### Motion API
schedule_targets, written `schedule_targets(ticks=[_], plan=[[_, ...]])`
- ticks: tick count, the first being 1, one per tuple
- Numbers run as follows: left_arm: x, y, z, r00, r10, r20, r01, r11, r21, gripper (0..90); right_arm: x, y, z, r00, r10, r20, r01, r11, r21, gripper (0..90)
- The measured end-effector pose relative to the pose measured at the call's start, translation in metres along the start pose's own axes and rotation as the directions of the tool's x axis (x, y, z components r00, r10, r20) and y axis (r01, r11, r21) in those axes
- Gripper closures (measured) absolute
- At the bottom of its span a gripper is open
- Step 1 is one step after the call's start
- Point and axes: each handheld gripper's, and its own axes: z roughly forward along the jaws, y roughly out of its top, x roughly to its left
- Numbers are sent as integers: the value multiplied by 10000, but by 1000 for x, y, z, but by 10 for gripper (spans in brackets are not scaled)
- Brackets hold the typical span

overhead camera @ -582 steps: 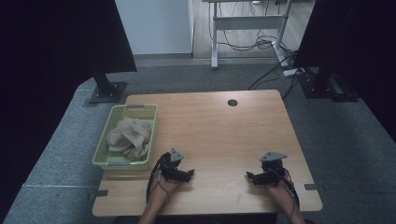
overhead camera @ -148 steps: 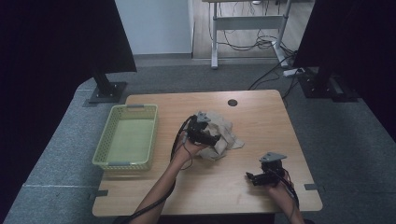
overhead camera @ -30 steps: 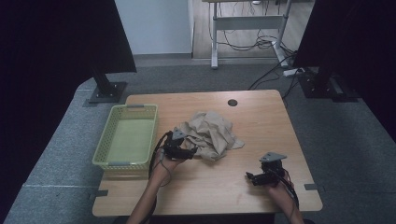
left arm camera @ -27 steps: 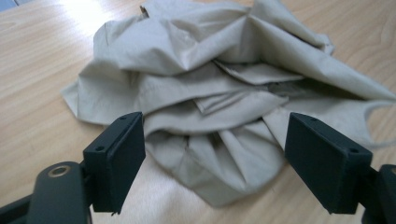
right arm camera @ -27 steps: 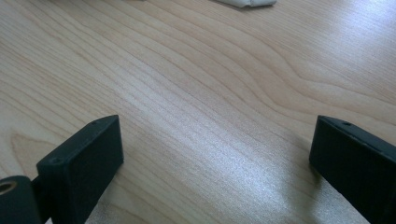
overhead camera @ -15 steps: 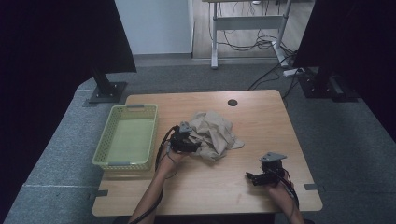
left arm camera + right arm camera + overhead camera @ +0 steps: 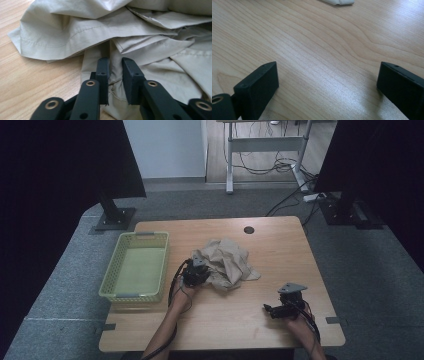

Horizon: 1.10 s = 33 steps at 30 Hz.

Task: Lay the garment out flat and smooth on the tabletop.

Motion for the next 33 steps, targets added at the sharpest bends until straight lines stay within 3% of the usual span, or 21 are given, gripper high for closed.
schedule_targets(ticks=[7,10,14,15,20,21,25,30,33], plan=[[-9,-8,-7,10000,62,-71,-62,9999,-121,775,-2,4,0,9995,249,-205,-253,9996,-153,115],[-14,-14,-13,9999,-98,103,100,9997,-225,777,-5,20,7,9996,268,-96,-272,9990,-368,113],[-15,-17,-16,9996,-149,256,155,9995,-260,772,-7,29,14,9997,238,25,-237,9992,-317,112],[-16,-20,-17,9995,-117,282,125,9995,-294,770,-13,43,24,9992,289,285,-277,9988,-407,110],[-17,-23,-19,9995,-187,253,198,9988,-443,770,-18,59,36,9983,373,456,-348,9978,-559,104],[-17,-23,-19,9996,-159,238,170,9988,-452,772,-22,72,47,9971,429,624,-389,9972,-641,103],[-17,-23,-19,9994,-209,278,222,9986,-472,774,-28,87,66,9932,625,981,-563,9963,-648,101],[-14,-25,-20,9974,-518,502,547,9968,-588,777,-32,87,84,9911,421,1263,-414,9991,-80,97],[-13,-26,-22,9967,-625,516,656,9960,-607,790,-35,82,82,9908,933,977,-915,9955,-233,118]])
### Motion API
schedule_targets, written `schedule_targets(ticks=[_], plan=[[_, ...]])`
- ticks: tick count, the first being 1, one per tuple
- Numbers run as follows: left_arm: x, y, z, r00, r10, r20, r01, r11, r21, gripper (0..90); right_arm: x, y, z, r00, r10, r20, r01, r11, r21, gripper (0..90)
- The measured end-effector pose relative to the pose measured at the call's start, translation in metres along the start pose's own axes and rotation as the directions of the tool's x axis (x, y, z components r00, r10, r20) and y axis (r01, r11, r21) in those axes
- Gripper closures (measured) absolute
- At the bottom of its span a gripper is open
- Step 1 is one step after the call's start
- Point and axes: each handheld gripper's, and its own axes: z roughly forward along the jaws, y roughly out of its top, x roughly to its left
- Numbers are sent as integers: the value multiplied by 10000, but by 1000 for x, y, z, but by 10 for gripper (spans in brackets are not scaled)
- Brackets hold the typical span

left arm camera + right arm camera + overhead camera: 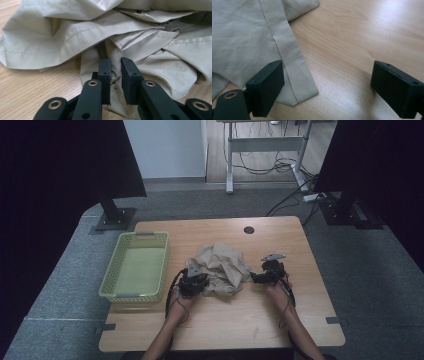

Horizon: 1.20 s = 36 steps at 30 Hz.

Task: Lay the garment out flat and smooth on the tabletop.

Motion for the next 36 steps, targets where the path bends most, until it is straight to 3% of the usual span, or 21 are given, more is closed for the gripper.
schedule_targets(ticks=[8,15,17,20,26,29,31,34,36], plan=[[4,1,-9,9988,-148,-468,138,9997,-215,836,-8,-20,-21,9995,205,231,-205,9998,-21,121],[9,-2,-14,9949,-242,-983,212,9993,-307,841,-24,-47,-51,9958,619,678,-617,9981,-54,121],[10,-3,-15,9942,-256,-1042,223,9992,-332,842,-24,-47,-51,9958,619,678,-617,9981,-54,121],[16,-5,-19,9905,-551,-1260,500,9978,-427,843,-38,-60,-65,9898,954,1055,-951,9954,-79,123],[17,-7,-21,9887,-744,-1303,696,9967,-414,842,-47,-67,-74,9837,1223,1318,-1235,9923,10,129],[13,-7,-21,9920,-612,-1105,568,9975,-427,799,-44,-66,-77,9871,954,1289,-976,9952,113,166],[11,-5,-23,9939,-449,-1003,398,9978,-523,707,-39,-63,-79,9901,608,1268,-622,9980,68,158],[5,2,-25,9946,42,-1038,-91,9989,-466,557,-27,-53,-85,9974,494,523,-464,9973,-570,145],[0,7,-23,9963,383,-775,-411,9985,-353,470,-14,-43,-87,9995,279,-115,-288,9955,-904,134]])
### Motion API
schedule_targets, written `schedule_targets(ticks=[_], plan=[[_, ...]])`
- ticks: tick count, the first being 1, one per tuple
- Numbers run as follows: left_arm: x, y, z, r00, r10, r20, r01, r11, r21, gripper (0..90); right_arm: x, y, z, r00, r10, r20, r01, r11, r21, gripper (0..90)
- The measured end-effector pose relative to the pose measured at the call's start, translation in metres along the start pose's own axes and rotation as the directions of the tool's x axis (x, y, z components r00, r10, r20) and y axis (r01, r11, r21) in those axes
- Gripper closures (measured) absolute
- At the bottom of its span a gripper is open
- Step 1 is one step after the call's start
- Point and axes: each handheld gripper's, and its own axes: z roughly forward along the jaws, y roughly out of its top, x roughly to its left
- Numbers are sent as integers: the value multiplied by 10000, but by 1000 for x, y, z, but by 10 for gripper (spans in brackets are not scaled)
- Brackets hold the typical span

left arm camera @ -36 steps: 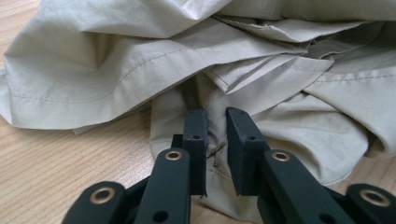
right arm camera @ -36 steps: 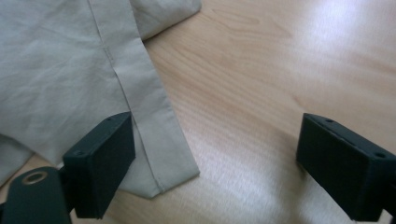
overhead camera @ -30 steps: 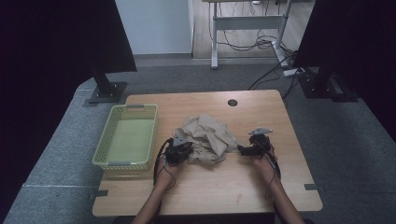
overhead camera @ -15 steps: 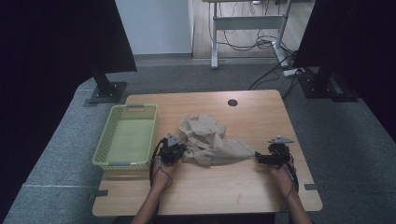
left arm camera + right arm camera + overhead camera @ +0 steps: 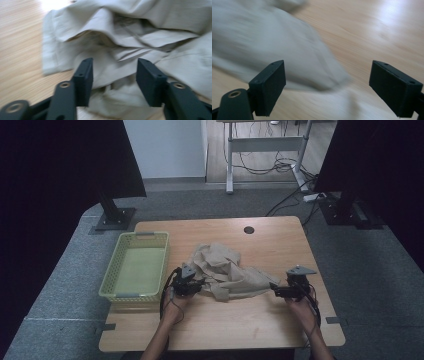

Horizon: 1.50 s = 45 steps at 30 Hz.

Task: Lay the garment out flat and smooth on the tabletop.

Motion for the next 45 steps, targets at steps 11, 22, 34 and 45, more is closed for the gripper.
schedule_targets(ticks=[11,22,34,45], plan=[[-3,3,17,9994,206,274,-216,9990,382,740,75,32,45,9543,-2428,-1744,2492,9683,155,435],[7,-1,9,9995,-82,321,76,9998,204,783,54,19,41,9863,-1271,-1054,1381,9849,1041,796],[-31,10,30,9806,1769,842,-1848,9780,969,607,47,12,40,9873,-1076,-1168,1222,9845,1257,745],[-3,13,11,9964,-139,836,155,9997,-186,885,47,7,29,9881,-1181,-988,1313,9815,1394,795]])
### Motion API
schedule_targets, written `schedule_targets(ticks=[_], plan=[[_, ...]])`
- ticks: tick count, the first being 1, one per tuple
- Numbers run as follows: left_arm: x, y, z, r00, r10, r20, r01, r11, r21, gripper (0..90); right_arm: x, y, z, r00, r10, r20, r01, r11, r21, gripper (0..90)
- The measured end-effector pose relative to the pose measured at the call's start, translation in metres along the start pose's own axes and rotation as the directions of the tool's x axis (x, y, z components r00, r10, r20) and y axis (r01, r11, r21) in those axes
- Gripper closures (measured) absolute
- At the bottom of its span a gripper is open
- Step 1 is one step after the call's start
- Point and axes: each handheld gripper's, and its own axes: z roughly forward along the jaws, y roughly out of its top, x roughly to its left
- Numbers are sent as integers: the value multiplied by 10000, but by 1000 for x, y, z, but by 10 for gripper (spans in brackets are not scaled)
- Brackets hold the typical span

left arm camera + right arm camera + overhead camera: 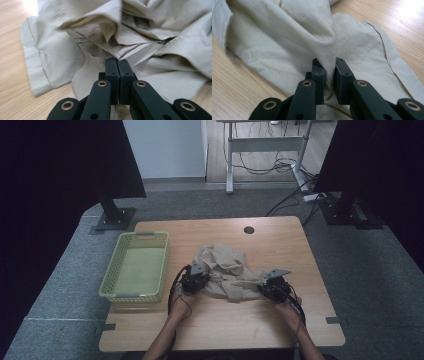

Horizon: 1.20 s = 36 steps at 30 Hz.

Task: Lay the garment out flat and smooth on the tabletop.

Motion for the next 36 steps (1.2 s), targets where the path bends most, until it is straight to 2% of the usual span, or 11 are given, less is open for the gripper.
schedule_targets(ticks=[8,16,20,23,24,28,29,31,32,35,36], plan=[[13,-8,-19,9958,-861,-305,853,9960,-285,884,-8,-13,-15,9943,69,1063,-115,9990,427,855],[17,-19,-20,9938,-1098,-183,1097,9939,-79,878,-23,-24,-30,9936,892,693,-899,9959,61,734],[11,-19,-16,9956,-936,-61,936,9956,50,876,-9,-1,-32,9981,614,26,-610,9940,-909,455],[8,-20,-16,9967,-808,-44,808,9966,137,876,0,14,-26,9997,204,-101,-214,9931,-1153,392],[5,-20,-15,9977,-681,38,680,9975,192,875,15,37,-13,9989,-190,-417,123,9877,-1560,320],[1,-20,-14,9982,-579,122,576,9980,245,874,20,46,-6,9980,-414,-488,327,9856,-1659,288],[-2,-20,-14,9986,-460,257,454,9986,260,874,32,68,16,9958,-744,-528,644,9832,-1707,267],[-4,-20,-13,9989,-353,300,344,9989,305,874,34,73,23,9951,-823,-547,727,9847,-1585,356],[-6,-20,-13,9992,-290,272,281,9991,318,875,37,76,32,9952,-923,-330,880,9895,-1146,555],[-6,-22,-14,9995,-271,157,266,9991,330,875,36,77,36,9959,-900,49,900,9917,-916,646],[-5,-22,-14,9995,-281,145,276,9991,329,876,27,75,39,9988,-348,357,374,9965,-749,754]])
